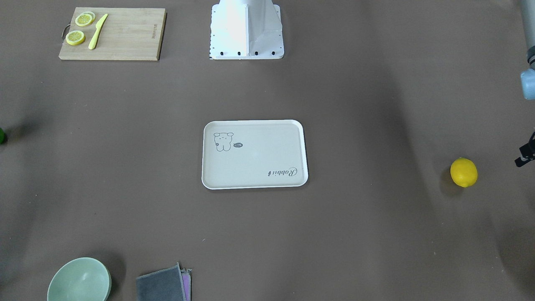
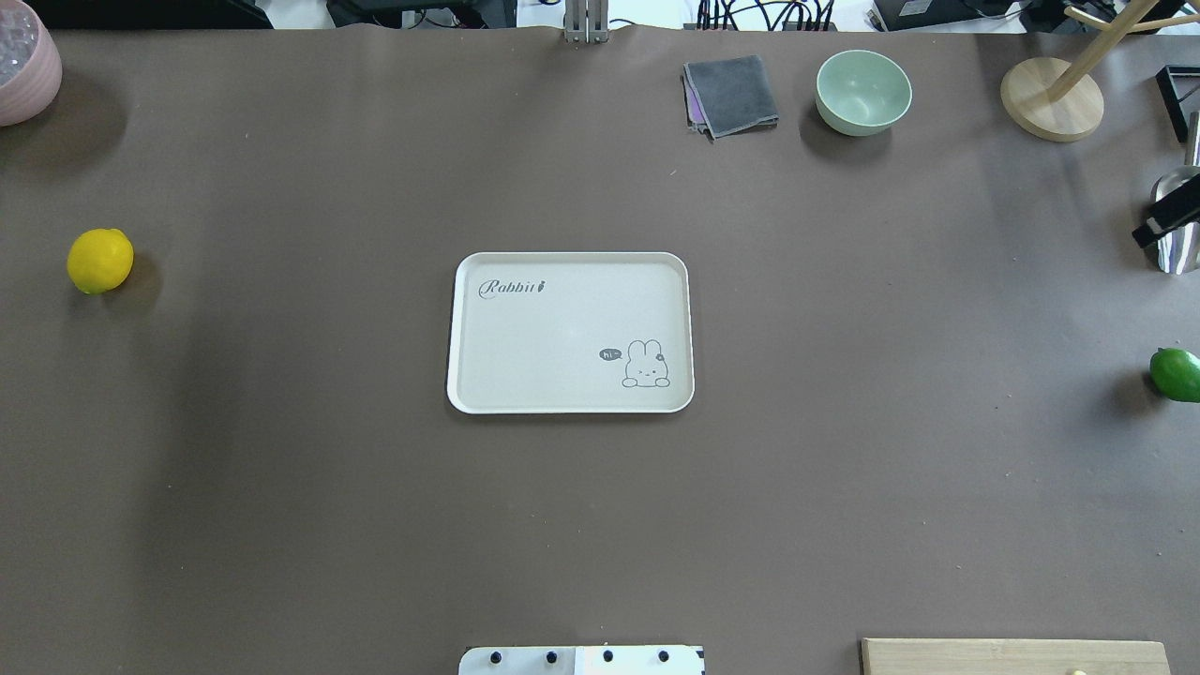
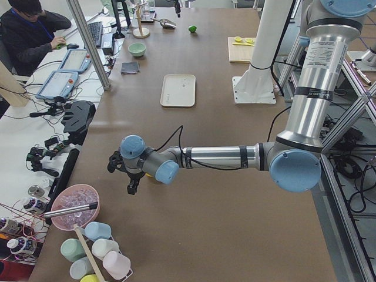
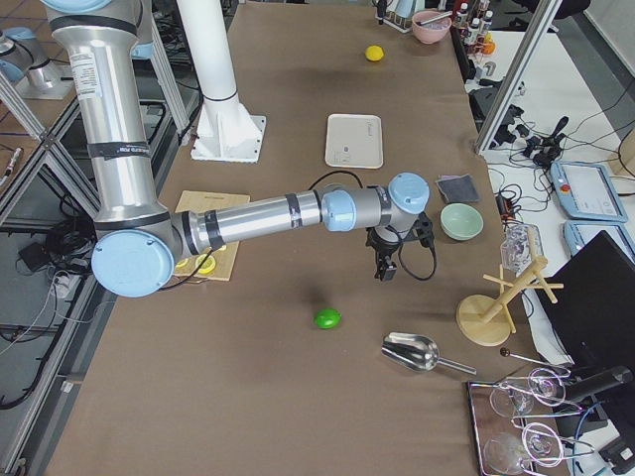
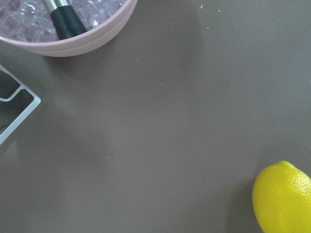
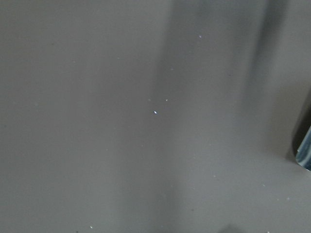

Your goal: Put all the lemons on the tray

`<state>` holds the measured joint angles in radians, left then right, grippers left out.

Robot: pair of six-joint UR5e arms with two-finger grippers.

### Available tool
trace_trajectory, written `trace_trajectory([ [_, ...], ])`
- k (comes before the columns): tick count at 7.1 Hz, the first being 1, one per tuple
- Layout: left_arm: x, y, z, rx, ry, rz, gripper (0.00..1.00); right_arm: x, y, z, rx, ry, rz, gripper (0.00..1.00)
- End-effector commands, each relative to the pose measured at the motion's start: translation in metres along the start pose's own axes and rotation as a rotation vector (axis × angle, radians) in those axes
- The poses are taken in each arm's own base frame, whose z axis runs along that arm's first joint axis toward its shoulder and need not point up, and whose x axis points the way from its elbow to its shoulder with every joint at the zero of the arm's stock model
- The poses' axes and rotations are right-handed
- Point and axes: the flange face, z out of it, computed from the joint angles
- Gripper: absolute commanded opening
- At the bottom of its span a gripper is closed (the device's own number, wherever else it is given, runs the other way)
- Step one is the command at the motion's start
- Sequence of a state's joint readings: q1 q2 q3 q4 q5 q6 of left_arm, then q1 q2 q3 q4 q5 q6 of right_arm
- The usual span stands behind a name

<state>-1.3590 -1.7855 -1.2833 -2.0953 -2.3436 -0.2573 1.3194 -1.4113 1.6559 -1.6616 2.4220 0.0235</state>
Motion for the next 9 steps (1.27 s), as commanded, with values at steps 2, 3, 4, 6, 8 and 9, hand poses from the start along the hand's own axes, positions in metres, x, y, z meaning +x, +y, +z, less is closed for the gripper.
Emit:
trace_trajectory([
  [2, 0.081, -0.042, 0.019, 0.003, 0.051, 0.128, 0.99, -0.030, -0.014, 0.018, -0.029, 0.002, -0.021, 1.00],
  [3, 0.101, -0.035, 0.042, -0.033, 0.063, 0.164, 0.99, -0.029, -0.013, 0.020, -0.033, 0.000, -0.018, 1.00],
  [4, 0.110, -0.026, 0.060, -0.065, 0.069, 0.178, 0.99, -0.029, -0.013, 0.022, -0.037, 0.000, -0.018, 1.00],
  [6, 0.110, -0.021, 0.065, -0.081, 0.066, 0.182, 0.99, -0.031, -0.012, 0.027, -0.044, 0.001, -0.021, 1.00],
  [8, 0.095, -0.006, 0.072, -0.097, 0.037, 0.174, 0.99, -0.032, -0.010, 0.032, -0.054, 0.008, -0.022, 1.00],
  [9, 0.089, -0.002, 0.073, -0.094, 0.012, 0.171, 0.99, -0.032, -0.010, 0.033, -0.055, 0.007, -0.023, 1.00],
])
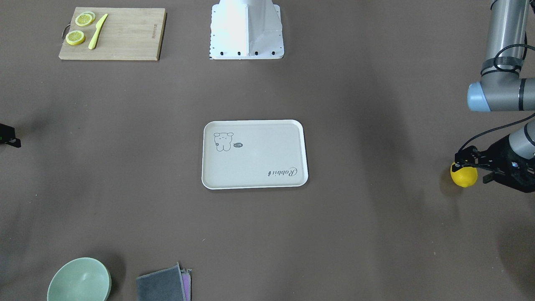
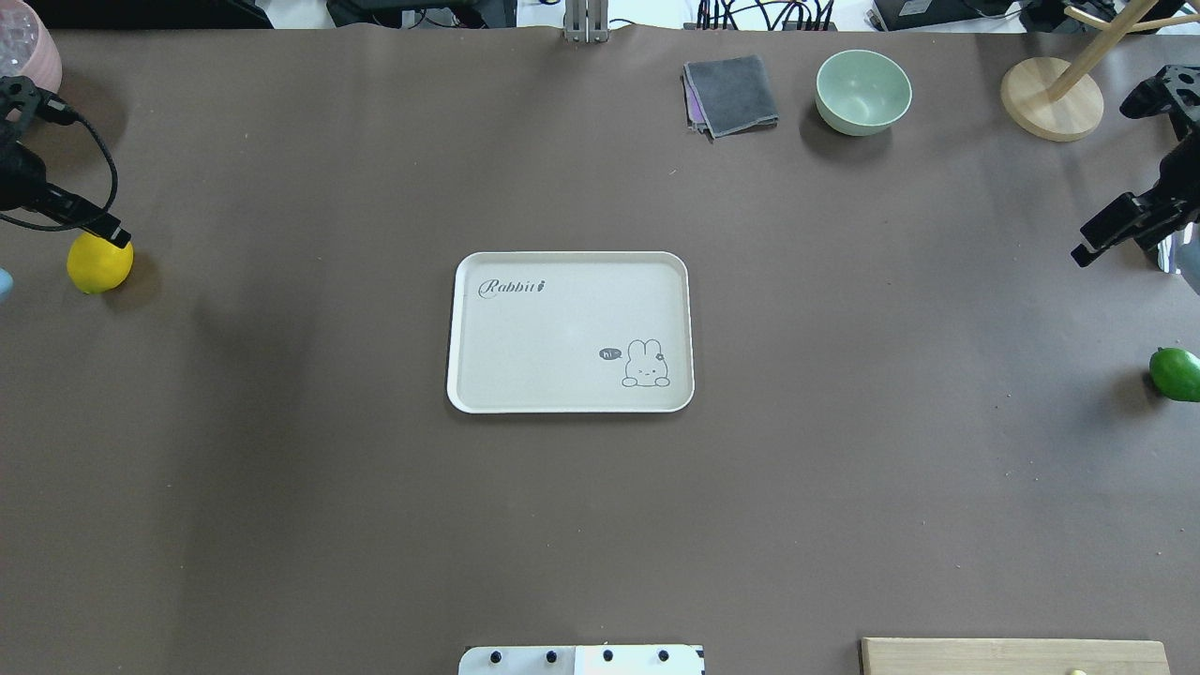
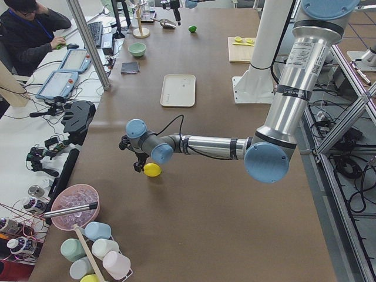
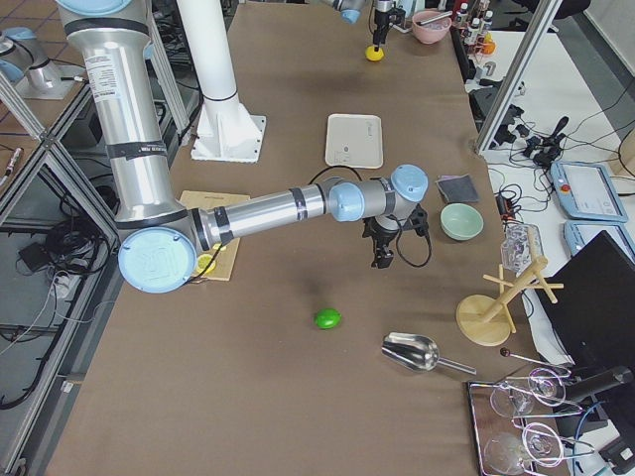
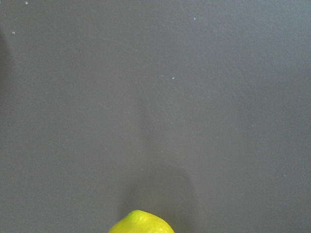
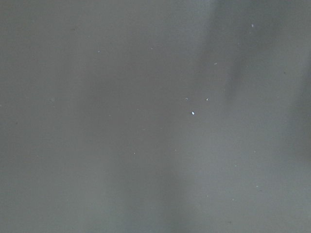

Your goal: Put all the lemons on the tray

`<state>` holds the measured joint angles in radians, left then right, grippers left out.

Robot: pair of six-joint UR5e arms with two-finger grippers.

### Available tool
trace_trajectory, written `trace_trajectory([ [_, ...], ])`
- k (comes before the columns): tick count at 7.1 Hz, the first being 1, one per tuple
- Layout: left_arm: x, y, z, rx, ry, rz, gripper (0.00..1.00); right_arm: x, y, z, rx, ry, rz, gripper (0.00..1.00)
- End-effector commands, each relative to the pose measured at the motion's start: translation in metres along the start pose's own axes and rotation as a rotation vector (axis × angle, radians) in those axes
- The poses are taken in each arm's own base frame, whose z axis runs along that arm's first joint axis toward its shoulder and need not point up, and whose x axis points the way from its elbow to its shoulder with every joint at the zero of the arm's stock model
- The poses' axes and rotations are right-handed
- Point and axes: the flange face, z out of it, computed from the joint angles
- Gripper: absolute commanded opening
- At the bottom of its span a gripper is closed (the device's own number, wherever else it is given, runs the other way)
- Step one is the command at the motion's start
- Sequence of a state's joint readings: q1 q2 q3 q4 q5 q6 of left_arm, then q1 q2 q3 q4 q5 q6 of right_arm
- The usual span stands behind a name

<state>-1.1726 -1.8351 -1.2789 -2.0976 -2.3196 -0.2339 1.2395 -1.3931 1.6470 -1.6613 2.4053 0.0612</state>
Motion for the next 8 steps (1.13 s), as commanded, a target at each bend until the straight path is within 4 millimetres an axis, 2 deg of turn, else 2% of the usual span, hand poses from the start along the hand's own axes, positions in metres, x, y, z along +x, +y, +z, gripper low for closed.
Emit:
trace_trajectory([
  [1, -0.011, 0.014, 0.007, -0.013, -0.031, -0.013, 0.99, 0.000, 0.001, 0.002, -0.004, 0.003, 0.000, 1.00],
  [2, -0.012, 0.015, 0.009, -0.012, -0.052, -0.011, 0.99, 0.000, 0.002, 0.003, -0.005, 0.004, -0.001, 1.00],
  [3, -0.002, 0.019, 0.024, -0.034, -0.048, 0.002, 0.99, -0.001, 0.002, 0.003, -0.006, 0.004, -0.002, 1.00],
  [5, 0.000, 0.025, 0.045, -0.067, -0.043, 0.009, 0.99, -0.002, 0.002, 0.005, -0.008, 0.005, -0.004, 1.00],
  [6, 0.002, 0.024, 0.046, -0.071, -0.041, 0.010, 0.85, -0.002, 0.002, 0.005, -0.008, 0.005, -0.004, 1.00],
  [7, 0.004, 0.024, 0.045, -0.069, -0.041, 0.006, 0.20, -0.002, 0.002, 0.005, -0.008, 0.005, -0.003, 1.00],
  [8, 0.010, 0.018, 0.040, -0.066, -0.025, 0.002, 0.00, -0.002, 0.002, 0.005, -0.008, 0.005, -0.003, 1.00],
])
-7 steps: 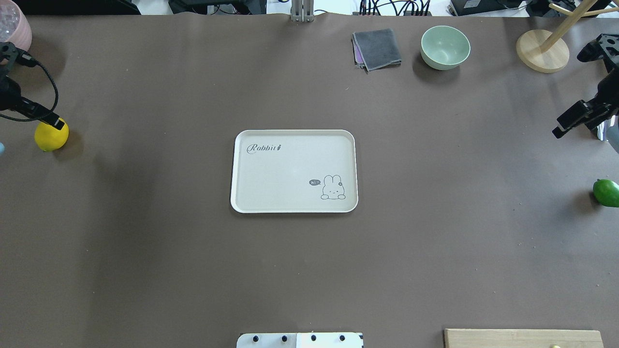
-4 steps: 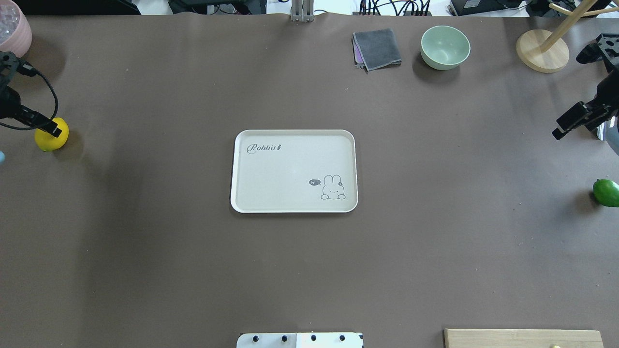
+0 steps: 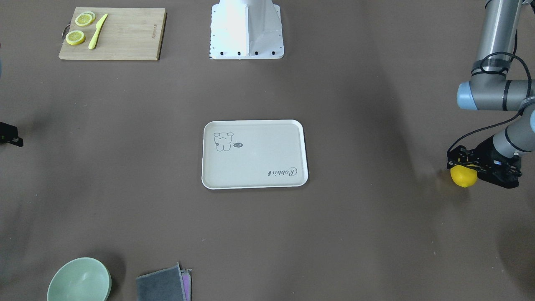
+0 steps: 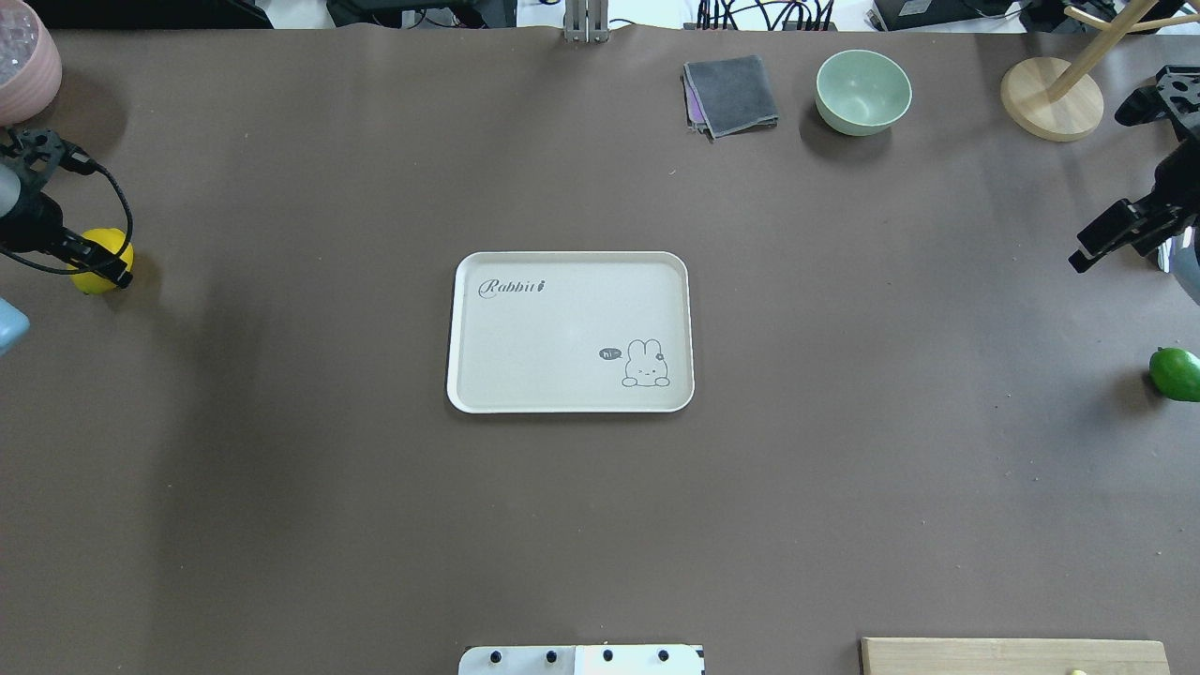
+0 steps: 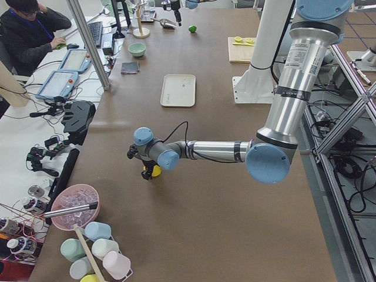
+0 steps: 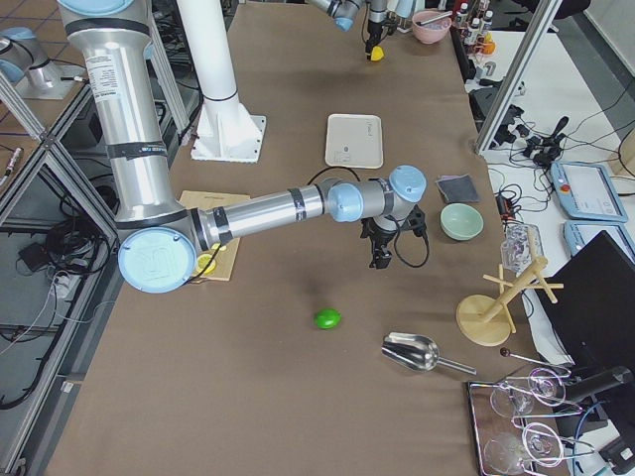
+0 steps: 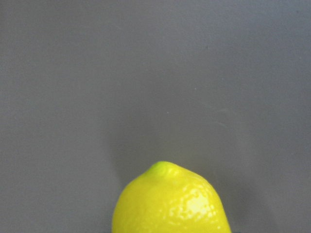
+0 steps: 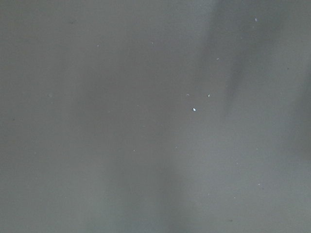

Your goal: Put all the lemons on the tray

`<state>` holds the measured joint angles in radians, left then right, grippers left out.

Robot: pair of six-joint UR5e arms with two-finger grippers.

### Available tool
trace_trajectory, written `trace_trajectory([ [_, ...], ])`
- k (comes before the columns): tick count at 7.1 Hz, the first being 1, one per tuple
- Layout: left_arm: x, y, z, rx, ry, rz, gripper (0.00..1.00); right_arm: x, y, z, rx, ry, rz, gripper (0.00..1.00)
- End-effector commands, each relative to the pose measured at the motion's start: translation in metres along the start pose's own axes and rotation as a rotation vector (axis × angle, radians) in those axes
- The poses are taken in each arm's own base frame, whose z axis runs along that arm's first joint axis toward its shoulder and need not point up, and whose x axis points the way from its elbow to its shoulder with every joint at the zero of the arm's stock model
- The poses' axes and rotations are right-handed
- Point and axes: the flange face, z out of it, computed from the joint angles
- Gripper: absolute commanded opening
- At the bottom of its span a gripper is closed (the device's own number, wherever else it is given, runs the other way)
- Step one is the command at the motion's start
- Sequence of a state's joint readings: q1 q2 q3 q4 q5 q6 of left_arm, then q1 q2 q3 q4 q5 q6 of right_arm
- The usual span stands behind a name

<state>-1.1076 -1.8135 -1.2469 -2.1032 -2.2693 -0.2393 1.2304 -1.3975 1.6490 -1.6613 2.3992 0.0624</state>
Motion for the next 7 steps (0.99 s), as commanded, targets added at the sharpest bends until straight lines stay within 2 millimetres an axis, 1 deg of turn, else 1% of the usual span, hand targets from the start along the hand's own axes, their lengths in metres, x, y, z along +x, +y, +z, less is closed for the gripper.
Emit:
trace_trajectory([
  [1, 0.010, -0.006, -0.011, 0.002, 0.050, -0.033, 0.00, 0.000, 0.000, 0.000, 0.000, 0.000, 0.000, 1.00],
  [2, 0.031, -0.029, -0.027, 0.014, 0.126, -0.122, 0.00, 0.000, 0.000, 0.000, 0.000, -0.001, 0.000, 1.00],
  [3, 0.050, -0.039, -0.044, 0.029, 0.159, -0.219, 0.00, -0.001, 0.000, 0.000, 0.001, -0.002, 0.005, 1.00],
  [4, 0.081, -0.058, -0.063, 0.055, 0.186, -0.309, 0.00, -0.001, -0.001, -0.001, 0.002, -0.002, 0.004, 1.00],
  [5, 0.118, -0.083, -0.079, 0.065, 0.233, -0.387, 0.00, -0.003, -0.002, -0.001, 0.003, -0.002, 0.009, 1.00],
  [6, 0.184, -0.096, -0.071, 0.013, 0.296, -0.429, 0.00, -0.005, -0.003, -0.002, 0.004, -0.002, 0.014, 1.00],
  [7, 0.245, -0.106, -0.070, -0.016, 0.333, -0.470, 0.00, -0.007, -0.004, -0.001, 0.003, -0.003, 0.011, 1.00],
])
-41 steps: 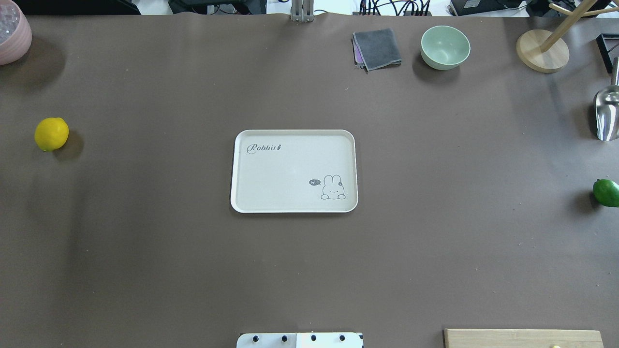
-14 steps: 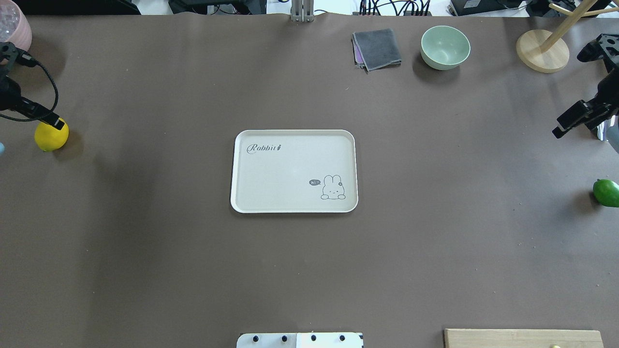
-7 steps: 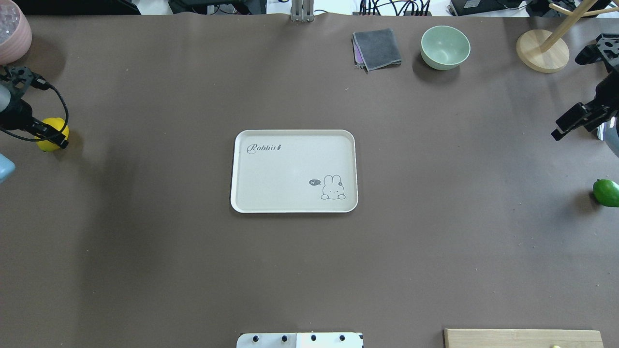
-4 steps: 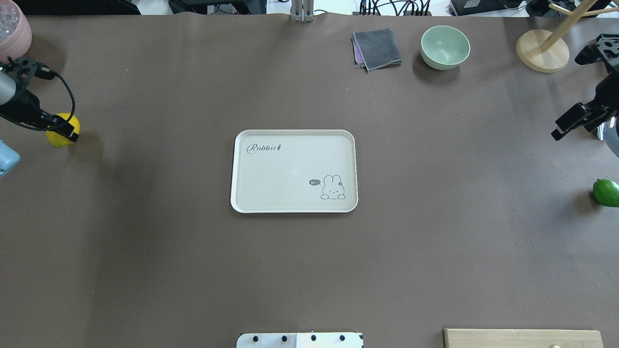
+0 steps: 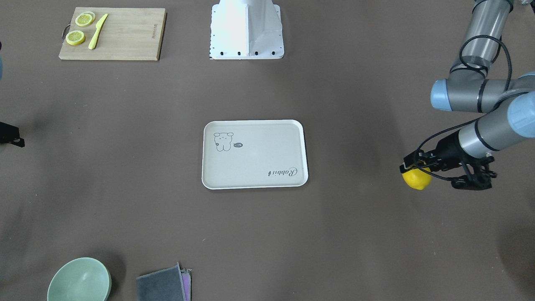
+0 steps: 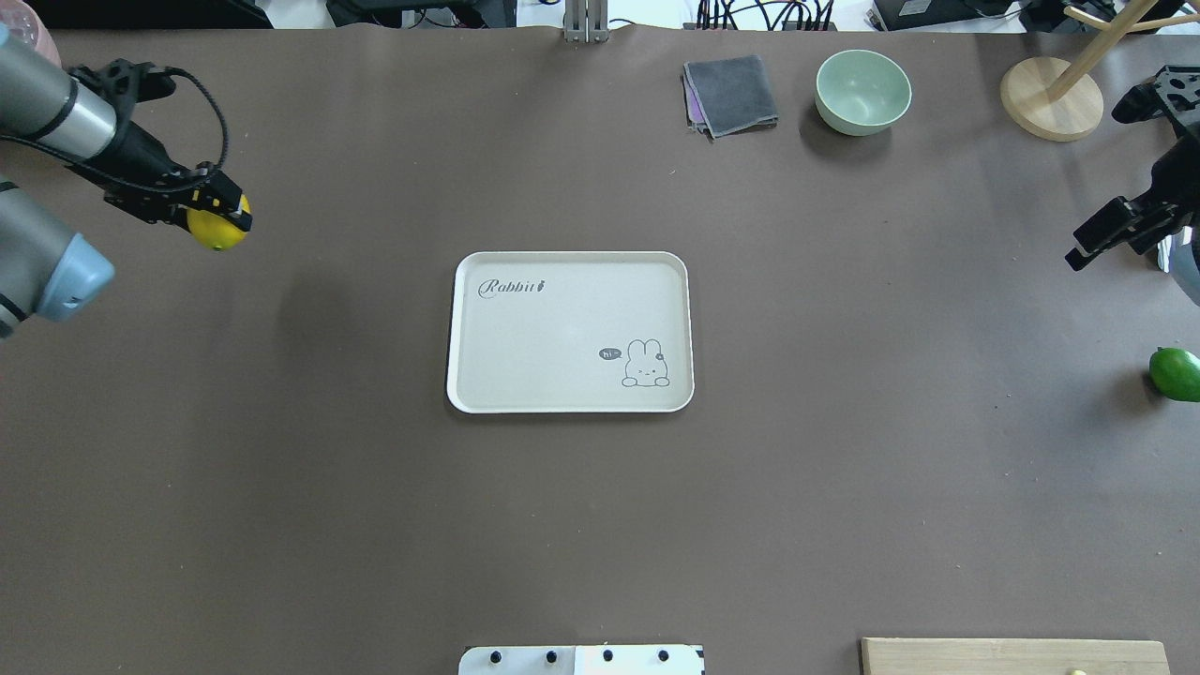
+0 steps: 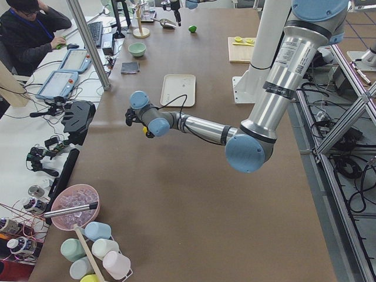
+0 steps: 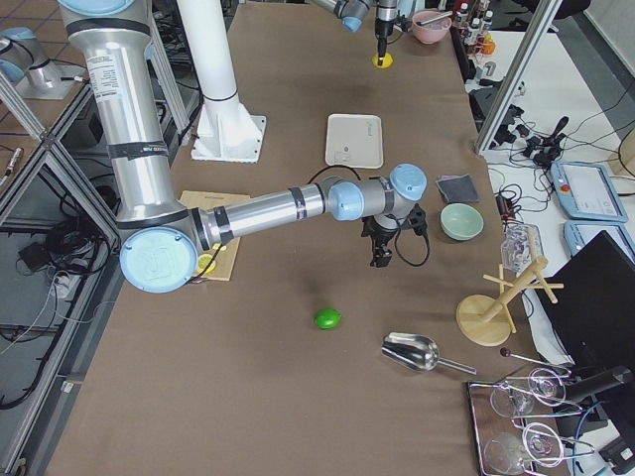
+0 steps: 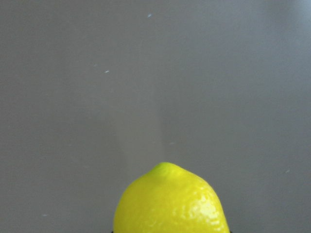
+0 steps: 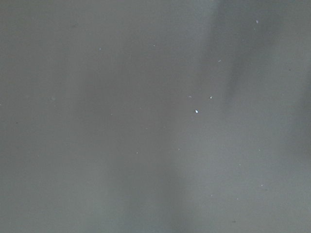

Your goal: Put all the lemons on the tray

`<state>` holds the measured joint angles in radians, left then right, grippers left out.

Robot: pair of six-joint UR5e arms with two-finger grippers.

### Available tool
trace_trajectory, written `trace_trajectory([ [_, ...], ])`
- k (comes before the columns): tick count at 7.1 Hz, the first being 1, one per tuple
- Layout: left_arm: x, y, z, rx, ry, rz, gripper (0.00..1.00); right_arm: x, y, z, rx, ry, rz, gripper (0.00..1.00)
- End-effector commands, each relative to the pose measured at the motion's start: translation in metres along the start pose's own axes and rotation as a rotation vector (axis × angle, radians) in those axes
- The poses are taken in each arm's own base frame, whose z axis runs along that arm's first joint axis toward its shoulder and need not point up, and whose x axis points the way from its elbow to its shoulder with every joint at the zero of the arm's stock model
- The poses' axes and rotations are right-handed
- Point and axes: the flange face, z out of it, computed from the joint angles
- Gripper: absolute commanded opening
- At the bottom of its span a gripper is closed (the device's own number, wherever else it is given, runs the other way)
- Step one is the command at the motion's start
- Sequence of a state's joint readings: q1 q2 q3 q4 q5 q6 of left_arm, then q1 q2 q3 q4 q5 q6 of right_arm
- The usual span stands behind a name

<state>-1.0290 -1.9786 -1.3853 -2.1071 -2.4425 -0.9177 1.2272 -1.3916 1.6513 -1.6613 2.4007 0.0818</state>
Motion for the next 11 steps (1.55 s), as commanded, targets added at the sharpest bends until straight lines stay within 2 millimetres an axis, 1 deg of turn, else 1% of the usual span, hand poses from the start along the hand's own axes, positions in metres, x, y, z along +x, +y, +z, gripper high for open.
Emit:
trace_trajectory([
  [1, 0.119, 0.032, 0.042, -0.074, 0.067, -0.092, 0.00, -0.003, -0.002, 0.002, -0.003, -0.001, 0.000, 1.00],
  [2, 0.163, 0.043, 0.060, -0.057, 0.067, -0.127, 0.00, -0.005, -0.002, 0.001, -0.001, -0.001, 0.003, 1.00],
  [3, 0.203, 0.061, 0.080, -0.052, 0.070, -0.148, 0.00, -0.005, -0.002, 0.001, -0.002, -0.001, 0.004, 1.00],
  [4, 0.229, 0.079, 0.099, -0.048, 0.066, -0.155, 0.00, -0.006, -0.002, 0.001, -0.001, -0.001, 0.003, 1.00],
  [5, 0.245, 0.099, 0.119, -0.059, 0.060, -0.138, 0.00, -0.006, -0.002, 0.002, -0.003, -0.001, 0.004, 1.00],
  [6, 0.249, 0.108, 0.127, -0.074, 0.058, -0.122, 0.69, -0.007, -0.003, 0.002, -0.002, -0.002, 0.001, 1.00],
  [7, 0.249, 0.109, 0.129, -0.077, 0.057, -0.124, 0.98, -0.007, -0.003, 0.002, -0.002, -0.002, 0.001, 1.00],
  [8, 0.250, 0.111, 0.128, -0.078, 0.059, -0.122, 0.98, -0.007, -0.002, 0.002, -0.003, -0.002, 0.002, 1.00],
  [9, 0.253, 0.113, 0.123, -0.077, 0.068, -0.119, 0.98, -0.007, -0.003, 0.002, -0.002, -0.002, 0.003, 1.00],
  [10, 0.251, 0.105, 0.114, -0.061, 0.076, -0.122, 0.98, -0.007, -0.003, 0.002, -0.002, -0.002, 0.003, 1.00],
  [11, 0.235, 0.073, 0.083, -0.011, 0.083, -0.148, 0.98, -0.007, -0.002, 0.002, -0.003, -0.002, 0.004, 1.00],
])
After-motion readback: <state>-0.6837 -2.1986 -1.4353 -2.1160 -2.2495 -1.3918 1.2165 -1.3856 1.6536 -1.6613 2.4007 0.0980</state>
